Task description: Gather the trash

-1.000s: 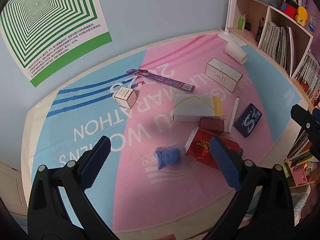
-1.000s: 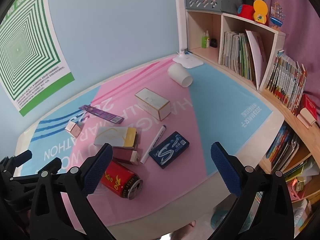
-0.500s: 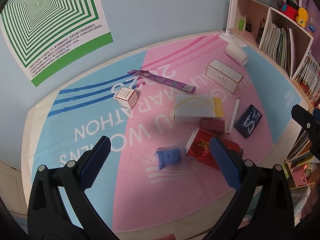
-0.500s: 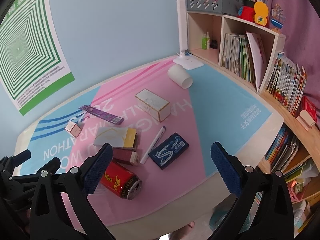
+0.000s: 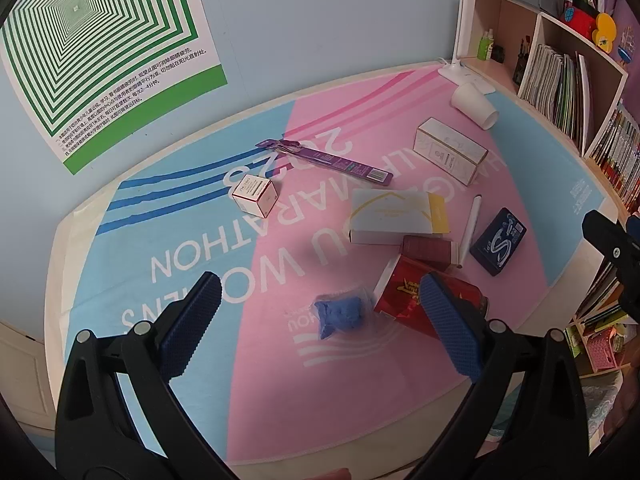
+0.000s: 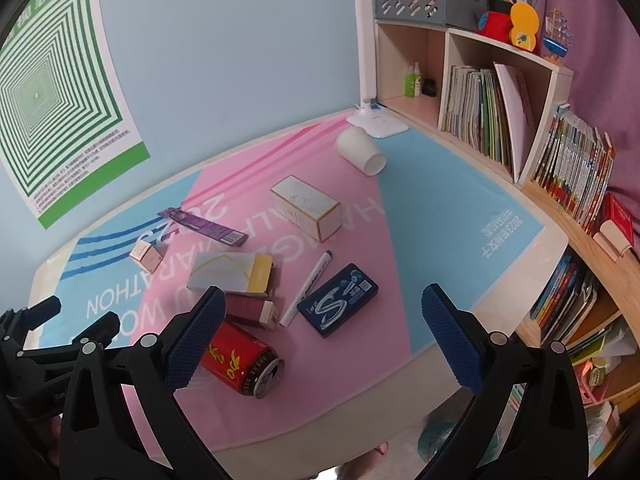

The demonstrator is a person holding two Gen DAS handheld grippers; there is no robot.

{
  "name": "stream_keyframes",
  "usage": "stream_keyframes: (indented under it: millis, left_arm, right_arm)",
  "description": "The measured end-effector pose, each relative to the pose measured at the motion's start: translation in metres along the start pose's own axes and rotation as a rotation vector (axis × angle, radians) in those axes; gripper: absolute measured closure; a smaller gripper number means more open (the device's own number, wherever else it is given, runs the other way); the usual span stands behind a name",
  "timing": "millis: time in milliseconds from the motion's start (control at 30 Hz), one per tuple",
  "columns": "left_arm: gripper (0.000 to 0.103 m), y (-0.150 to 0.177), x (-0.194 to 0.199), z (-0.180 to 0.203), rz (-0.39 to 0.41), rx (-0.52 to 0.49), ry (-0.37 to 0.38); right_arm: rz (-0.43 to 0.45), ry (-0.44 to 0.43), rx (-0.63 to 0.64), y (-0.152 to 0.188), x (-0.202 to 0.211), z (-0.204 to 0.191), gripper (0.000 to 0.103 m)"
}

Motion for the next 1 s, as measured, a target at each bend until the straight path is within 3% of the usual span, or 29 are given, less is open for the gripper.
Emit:
stream_keyframes:
  millis: [1000]
  left_arm:
    - [0.006, -0.0026, -0.0004, -0.0017, -0.002, 0.004, -0.011]
  right_arm:
    - [-0.002, 0.002, 0.000, -0.0008, -0.0022, 0.0000, 0.006]
Point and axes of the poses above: each gripper's, at about its wrist camera, not at the fingertips, and x roughly against the way its jaws point, z to its right, y to its underside, the point moved 8 cm from there along -x, roughly the way its jaws point, and after that the axes turned 8 degrees about -x, right-handed, at the moved point
